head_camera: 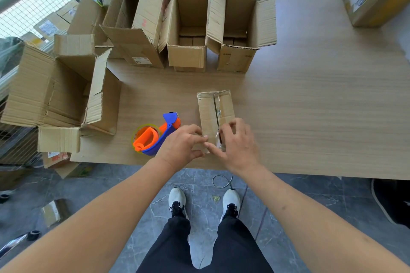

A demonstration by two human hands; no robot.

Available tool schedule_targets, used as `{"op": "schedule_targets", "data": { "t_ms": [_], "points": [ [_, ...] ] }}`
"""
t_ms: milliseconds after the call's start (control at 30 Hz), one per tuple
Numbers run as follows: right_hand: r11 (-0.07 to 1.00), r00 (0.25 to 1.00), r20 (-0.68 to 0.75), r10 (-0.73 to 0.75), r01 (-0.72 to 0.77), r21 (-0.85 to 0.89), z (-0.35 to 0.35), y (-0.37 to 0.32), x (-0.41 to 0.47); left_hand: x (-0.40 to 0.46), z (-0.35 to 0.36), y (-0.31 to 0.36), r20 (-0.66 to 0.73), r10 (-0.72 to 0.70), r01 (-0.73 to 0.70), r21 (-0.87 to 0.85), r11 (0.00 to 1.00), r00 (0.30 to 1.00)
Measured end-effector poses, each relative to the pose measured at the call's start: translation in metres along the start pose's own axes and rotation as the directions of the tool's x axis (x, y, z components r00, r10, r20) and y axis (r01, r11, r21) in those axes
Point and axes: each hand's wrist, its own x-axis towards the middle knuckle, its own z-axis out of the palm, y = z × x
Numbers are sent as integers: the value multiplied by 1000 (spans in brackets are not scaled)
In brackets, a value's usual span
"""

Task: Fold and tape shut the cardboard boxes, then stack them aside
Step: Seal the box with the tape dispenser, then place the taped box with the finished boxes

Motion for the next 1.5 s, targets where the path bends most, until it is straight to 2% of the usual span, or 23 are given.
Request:
{"op": "schedule_targets", "data": {
  "t_ms": [67,133,333,433,533,767,1000,1500],
  "points": [
    [991,990,93,107,-114,73,7,-8,-5,-1,-2,1,26,40,-40,0,999,999],
    [982,976,157,152,-167,86,14,-12,-10,-4,-3,-3,21,69,-69,7,998,997],
    [959,960,98,263,-249,-137,27,-34,-4,-8,-9,-15,-83,0,8,100,995,997],
    [945,953,68,295,-281,-168,31,-43,-2,-7,-14,-18,-82,-10,21,138,990,997],
    [952,960,79,268,-252,-173,31,-43,-3,-5,-20,-19,-75,3,10,169,986,997],
    [928,924,116,365,-371,28,4,-51,9,6,-35,-18,-21,-60,63,235,970,998],
    [920,915,151,375,-387,58,-44,-61,11,20,-80,-1,-13,-49,51,310,949,999],
    [896,886,-134,443,-432,107,-212,-116,10,48,-227,82,-22,96,-80,387,919,995]
  ]
}}
